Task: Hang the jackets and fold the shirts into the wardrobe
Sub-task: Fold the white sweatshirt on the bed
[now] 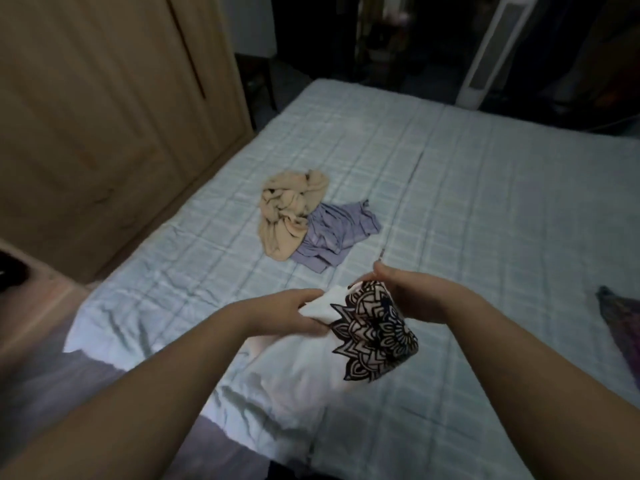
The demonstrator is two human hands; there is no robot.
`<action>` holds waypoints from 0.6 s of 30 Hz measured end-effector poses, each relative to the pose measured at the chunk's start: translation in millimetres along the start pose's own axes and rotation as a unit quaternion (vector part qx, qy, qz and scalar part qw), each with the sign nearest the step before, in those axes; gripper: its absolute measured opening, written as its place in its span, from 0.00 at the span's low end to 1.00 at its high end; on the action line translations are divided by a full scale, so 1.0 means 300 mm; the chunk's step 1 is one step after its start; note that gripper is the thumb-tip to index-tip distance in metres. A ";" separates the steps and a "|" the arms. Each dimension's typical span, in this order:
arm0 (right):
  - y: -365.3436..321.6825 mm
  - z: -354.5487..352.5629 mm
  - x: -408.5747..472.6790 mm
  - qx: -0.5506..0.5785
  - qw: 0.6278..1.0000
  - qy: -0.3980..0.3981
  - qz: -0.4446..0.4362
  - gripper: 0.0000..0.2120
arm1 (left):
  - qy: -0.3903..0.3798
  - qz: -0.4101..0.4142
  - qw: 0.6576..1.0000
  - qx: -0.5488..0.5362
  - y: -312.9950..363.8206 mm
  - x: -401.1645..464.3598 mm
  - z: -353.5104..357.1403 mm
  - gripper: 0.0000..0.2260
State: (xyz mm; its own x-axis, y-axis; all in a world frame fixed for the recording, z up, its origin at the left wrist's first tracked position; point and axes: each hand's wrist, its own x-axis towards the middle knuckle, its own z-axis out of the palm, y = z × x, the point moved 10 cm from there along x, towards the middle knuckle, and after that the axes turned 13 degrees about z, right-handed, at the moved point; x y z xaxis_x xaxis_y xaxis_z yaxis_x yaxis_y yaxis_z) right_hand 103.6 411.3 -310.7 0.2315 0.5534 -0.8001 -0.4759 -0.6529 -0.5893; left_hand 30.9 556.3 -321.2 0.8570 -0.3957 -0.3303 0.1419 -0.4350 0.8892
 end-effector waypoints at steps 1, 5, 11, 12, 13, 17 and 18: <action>-0.025 0.044 -0.022 -0.012 1.000 -0.002 -0.002 0.33 | 0.005 -0.010 1.000 -0.024 0.013 -0.070 -0.024 0.22; -0.168 0.298 -0.112 -0.150 0.988 0.001 -0.045 0.39 | 0.040 -0.031 0.992 -0.114 0.017 -0.358 -0.117 0.25; -0.445 0.696 -0.134 -0.265 0.950 0.043 -0.162 0.20 | 0.164 -0.064 0.970 -0.167 -0.018 -0.827 -0.257 0.22; -0.483 0.758 -0.111 -0.251 0.953 0.032 -0.168 0.19 | 0.178 -0.065 0.964 -0.186 -0.023 -0.914 -0.272 0.22; -0.523 0.822 -0.089 -0.234 0.957 0.022 -0.169 0.20 | 0.193 -0.058 0.955 -0.218 -0.028 -0.999 -0.284 0.24; -0.676 1.111 0.016 -0.186 0.970 -0.030 -0.153 0.20 | 0.361 0.063 0.849 -0.381 -0.082 -1.372 -0.387 0.33; -0.715 1.193 0.047 -0.180 0.971 -0.047 -0.149 0.19 | 0.383 0.102 0.825 -0.402 -0.106 -1.466 -0.413 0.36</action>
State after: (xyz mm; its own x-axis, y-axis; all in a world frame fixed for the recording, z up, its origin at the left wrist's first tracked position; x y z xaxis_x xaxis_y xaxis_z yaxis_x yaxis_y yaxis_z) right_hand -94.8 744.3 -155.3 0.2276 0.7788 -0.5845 -0.0685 -0.5860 -0.8074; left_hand -289.2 844.3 -164.9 0.9218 0.3671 -0.1246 -0.0248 0.3766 0.9260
